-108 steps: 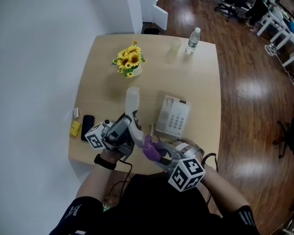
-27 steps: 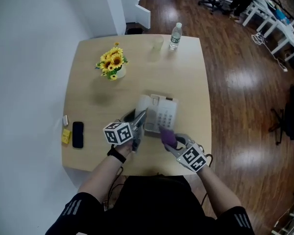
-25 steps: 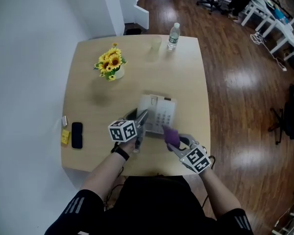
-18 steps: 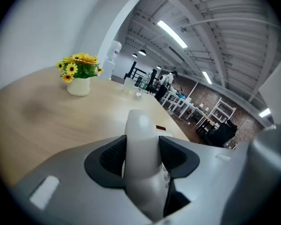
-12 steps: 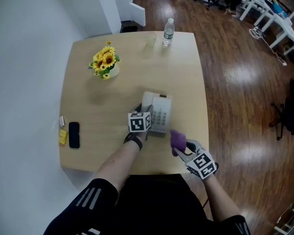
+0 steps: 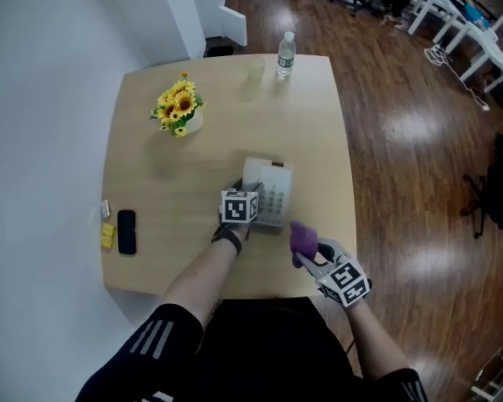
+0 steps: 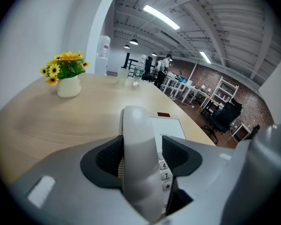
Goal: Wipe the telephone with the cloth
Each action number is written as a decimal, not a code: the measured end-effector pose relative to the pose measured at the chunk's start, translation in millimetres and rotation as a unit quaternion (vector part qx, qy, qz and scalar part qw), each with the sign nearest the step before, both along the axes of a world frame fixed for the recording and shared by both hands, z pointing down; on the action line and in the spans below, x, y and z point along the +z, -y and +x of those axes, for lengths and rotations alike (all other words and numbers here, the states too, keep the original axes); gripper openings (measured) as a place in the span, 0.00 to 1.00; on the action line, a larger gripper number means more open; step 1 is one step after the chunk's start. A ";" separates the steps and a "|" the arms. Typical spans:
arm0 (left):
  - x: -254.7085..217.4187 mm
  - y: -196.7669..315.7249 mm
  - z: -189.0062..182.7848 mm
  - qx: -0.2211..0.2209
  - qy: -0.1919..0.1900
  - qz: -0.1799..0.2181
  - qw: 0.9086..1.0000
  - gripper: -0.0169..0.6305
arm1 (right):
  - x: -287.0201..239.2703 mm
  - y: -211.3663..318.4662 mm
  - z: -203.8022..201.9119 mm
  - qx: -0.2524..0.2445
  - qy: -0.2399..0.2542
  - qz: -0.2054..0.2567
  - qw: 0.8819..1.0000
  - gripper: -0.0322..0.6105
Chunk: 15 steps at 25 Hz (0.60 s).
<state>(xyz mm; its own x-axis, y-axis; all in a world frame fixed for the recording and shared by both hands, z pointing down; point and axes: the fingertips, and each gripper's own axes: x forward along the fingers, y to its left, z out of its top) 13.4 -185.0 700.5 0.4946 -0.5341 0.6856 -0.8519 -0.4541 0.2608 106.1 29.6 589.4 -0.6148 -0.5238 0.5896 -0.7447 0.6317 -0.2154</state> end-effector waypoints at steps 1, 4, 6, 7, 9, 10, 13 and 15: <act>-2.1 -0.3 0.7 0.010 -0.001 0.002 1.000 0.43 | -0.8 0.9 -1.0 0.003 0.004 0.001 1.000 0.26; -17.0 -3.6 0.4 0.041 -0.015 0.015 0.999 0.45 | -8.1 6.7 -3.0 0.016 0.026 0.002 1.000 0.26; -31.8 -16.0 1.4 0.078 -0.037 0.017 0.996 0.45 | -16.1 12.2 -3.4 0.032 0.051 0.003 0.998 0.26; -40.1 -26.6 2.1 0.104 -0.049 0.017 0.993 0.45 | -20.0 15.0 -3.8 0.039 0.064 0.004 0.997 0.26; -57.7 -53.0 0.2 0.158 -0.063 0.026 0.985 0.45 | -26.1 19.0 -6.4 0.051 0.090 0.004 0.995 0.26; -67.1 -66.8 -3.3 0.180 -0.068 0.033 0.981 0.45 | -27.9 20.2 -8.5 0.056 0.100 0.002 0.993 0.26; -96.9 -103.7 -20.3 0.218 -0.090 0.057 0.970 0.45 | -26.4 21.3 -15.8 0.069 0.102 -0.001 0.992 0.26; -114.5 -126.8 -32.0 0.235 -0.094 0.074 0.964 0.45 | -25.8 19.9 -21.5 0.074 0.094 -0.001 0.993 0.26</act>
